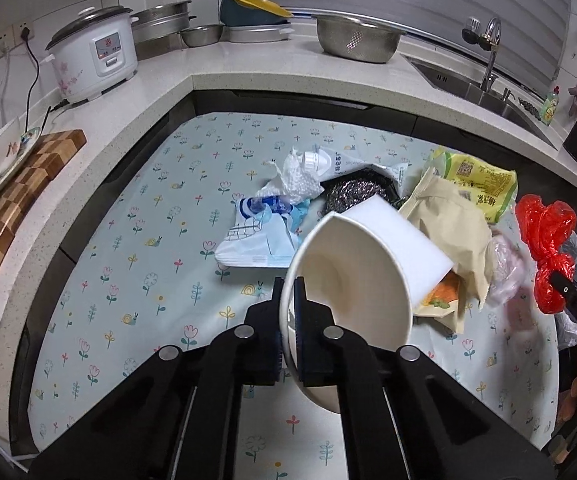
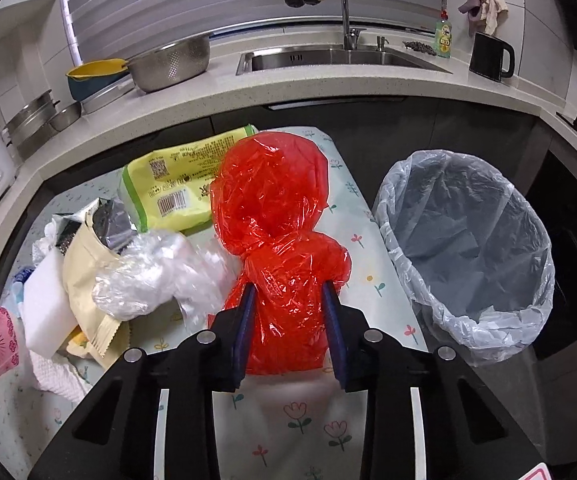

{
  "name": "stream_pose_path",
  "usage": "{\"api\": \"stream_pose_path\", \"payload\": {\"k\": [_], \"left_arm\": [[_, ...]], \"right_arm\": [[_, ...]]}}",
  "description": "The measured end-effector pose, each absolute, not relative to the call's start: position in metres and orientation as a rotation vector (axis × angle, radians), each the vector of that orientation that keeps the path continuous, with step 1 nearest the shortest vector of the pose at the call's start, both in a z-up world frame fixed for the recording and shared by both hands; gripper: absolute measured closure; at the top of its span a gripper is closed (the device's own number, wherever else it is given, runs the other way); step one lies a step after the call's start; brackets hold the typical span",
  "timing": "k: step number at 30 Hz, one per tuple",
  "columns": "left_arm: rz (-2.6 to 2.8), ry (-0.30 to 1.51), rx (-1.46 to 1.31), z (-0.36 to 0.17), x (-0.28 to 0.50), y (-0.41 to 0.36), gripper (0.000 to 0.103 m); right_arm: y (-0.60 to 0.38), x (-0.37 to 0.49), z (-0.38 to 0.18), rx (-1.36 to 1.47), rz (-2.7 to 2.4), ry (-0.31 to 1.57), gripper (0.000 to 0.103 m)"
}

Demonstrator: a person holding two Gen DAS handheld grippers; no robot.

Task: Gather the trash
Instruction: 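Carry the red bags and paper cup to the bin and release them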

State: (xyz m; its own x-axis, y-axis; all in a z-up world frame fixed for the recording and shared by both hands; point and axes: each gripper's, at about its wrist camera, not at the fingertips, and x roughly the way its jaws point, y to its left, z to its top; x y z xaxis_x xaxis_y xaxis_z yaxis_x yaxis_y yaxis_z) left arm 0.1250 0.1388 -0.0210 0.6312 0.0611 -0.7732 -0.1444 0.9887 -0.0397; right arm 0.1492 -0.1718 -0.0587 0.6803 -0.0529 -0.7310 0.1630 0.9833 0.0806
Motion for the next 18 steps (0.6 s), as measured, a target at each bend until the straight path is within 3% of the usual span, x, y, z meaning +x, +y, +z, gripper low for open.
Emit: {"api": "stream_pose_path", "payload": {"k": [8,18], "left_arm": [[0.034,0.785,-0.098,0.026,0.121,0.111,0.099],[-0.267,0.738,-0.041,0.063,0.142,-0.009,0.099]], "right_arm": [[-0.193,0.126,-0.011,0.174,-0.156,0.710,0.072],[-0.258,0.101,0.005,0.205,-0.305,0.677,0.072]]}}
